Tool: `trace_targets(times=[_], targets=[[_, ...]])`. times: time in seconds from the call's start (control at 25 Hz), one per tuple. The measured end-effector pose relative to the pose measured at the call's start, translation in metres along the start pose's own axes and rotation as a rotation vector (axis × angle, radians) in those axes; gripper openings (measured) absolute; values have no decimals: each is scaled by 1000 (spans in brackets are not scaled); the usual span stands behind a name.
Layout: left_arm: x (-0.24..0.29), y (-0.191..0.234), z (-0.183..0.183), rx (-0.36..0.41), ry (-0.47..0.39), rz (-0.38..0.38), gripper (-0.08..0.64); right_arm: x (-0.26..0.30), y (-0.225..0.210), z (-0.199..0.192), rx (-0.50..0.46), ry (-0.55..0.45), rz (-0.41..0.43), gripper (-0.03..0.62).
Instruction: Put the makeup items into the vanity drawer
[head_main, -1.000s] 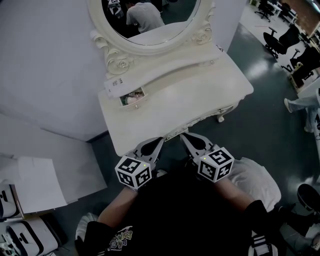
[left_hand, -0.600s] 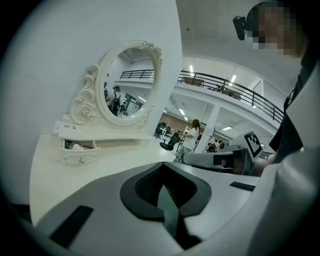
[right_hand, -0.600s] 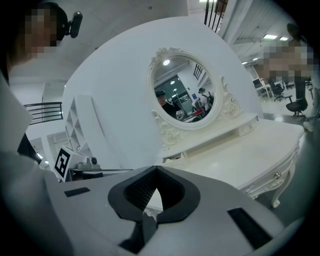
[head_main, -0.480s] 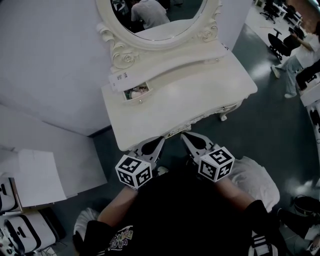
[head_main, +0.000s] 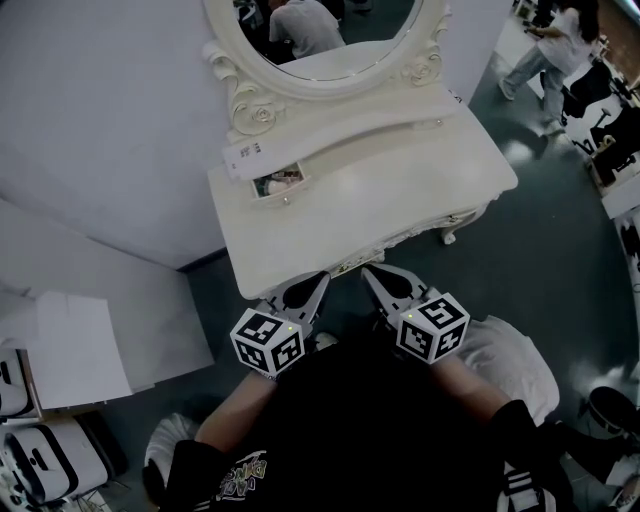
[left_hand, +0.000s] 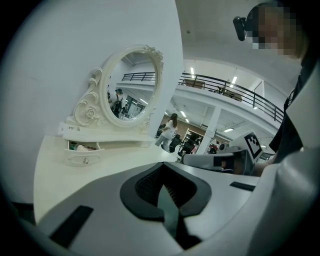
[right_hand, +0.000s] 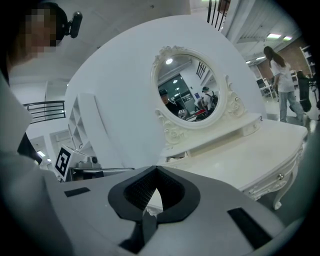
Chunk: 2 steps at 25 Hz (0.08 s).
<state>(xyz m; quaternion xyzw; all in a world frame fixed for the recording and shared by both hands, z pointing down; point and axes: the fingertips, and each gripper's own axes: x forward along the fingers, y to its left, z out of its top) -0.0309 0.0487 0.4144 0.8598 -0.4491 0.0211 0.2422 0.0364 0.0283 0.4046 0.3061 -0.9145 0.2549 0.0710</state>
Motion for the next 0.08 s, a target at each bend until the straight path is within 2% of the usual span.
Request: trace_targets(times=[0.08], targets=[[-1,1,0,1,-2,0,2,1,1,0,-1,0,1,29]])
